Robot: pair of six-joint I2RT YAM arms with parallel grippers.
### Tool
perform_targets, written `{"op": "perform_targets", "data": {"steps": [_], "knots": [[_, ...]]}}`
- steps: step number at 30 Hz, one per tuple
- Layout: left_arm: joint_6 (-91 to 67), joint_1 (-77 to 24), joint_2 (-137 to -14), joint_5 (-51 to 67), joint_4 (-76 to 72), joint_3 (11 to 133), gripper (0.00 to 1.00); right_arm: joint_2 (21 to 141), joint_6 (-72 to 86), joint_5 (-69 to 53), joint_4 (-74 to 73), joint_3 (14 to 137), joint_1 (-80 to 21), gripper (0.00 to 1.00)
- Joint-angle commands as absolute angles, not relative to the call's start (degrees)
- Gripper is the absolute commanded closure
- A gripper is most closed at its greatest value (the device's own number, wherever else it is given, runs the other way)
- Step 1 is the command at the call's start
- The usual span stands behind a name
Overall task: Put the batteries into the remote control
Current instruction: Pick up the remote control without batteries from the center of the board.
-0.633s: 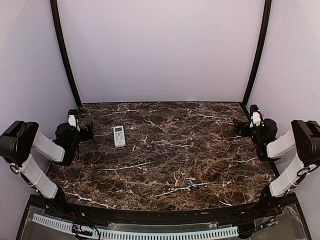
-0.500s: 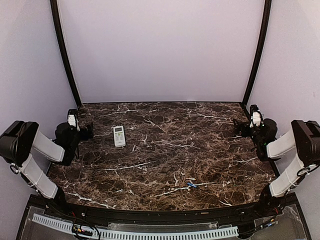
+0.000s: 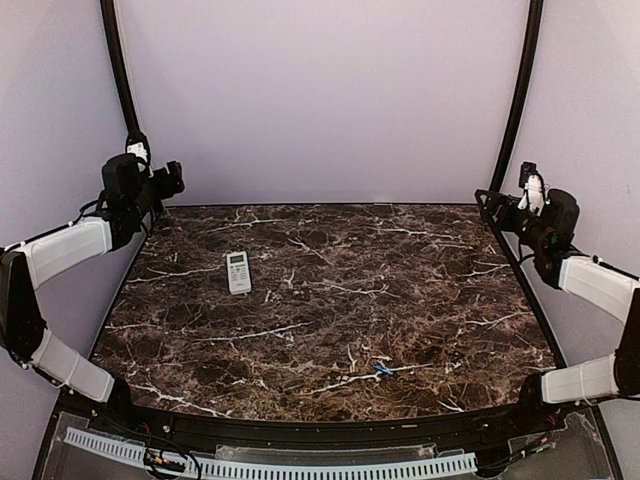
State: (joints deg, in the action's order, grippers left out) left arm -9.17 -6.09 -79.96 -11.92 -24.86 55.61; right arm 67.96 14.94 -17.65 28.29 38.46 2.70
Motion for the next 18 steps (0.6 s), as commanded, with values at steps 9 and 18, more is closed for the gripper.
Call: {"op": "perform_targets", "data": {"steps": [9,18], "knots": [[-20.3,-18.9,-102.2,-12.6,17.7,73.6,0.01,68.3,20.3,9.0,-11.3,49.6,-20.0,0.01],[-22.2,-21.4,-107.9,-8.4,16.3,74.5,0.01,76.5,22.2,15.8,-15.3,52.5,-28.6,0.02]]}}
